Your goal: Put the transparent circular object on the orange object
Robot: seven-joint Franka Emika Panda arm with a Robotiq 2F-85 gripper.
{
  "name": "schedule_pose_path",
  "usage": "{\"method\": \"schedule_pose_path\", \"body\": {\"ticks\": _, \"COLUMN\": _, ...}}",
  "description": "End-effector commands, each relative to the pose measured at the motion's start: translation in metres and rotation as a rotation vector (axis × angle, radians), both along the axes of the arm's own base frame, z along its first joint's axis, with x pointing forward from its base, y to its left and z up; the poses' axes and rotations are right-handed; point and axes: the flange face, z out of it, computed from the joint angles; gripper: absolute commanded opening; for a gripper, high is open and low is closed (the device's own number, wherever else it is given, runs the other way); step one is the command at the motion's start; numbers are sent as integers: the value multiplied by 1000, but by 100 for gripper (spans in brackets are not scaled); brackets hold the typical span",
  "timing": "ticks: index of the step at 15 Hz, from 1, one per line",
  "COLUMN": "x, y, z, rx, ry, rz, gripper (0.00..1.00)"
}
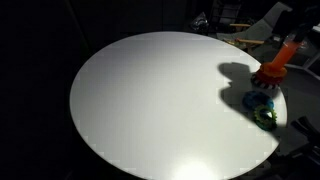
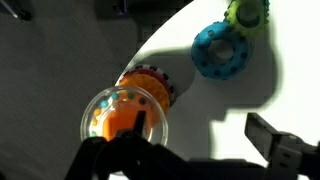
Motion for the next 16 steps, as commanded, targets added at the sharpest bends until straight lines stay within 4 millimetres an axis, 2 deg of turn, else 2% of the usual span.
{"method": "schedule_pose_path", "body": {"ticks": 1, "x": 0, "y": 3, "z": -3, "rx": -20, "ry": 11, "rz": -12, "gripper": 100}}
{"method": "schedule_pose_path", "body": {"ticks": 6, "x": 0, "y": 3, "z": -5, "rx": -17, "ry": 18, "rz": -14, "gripper": 100}}
{"method": "schedule_pose_path", "body": {"ticks": 16, "x": 6, "y": 0, "z": 12, "rx": -20, "ry": -17, "rz": -30, "gripper": 100}}
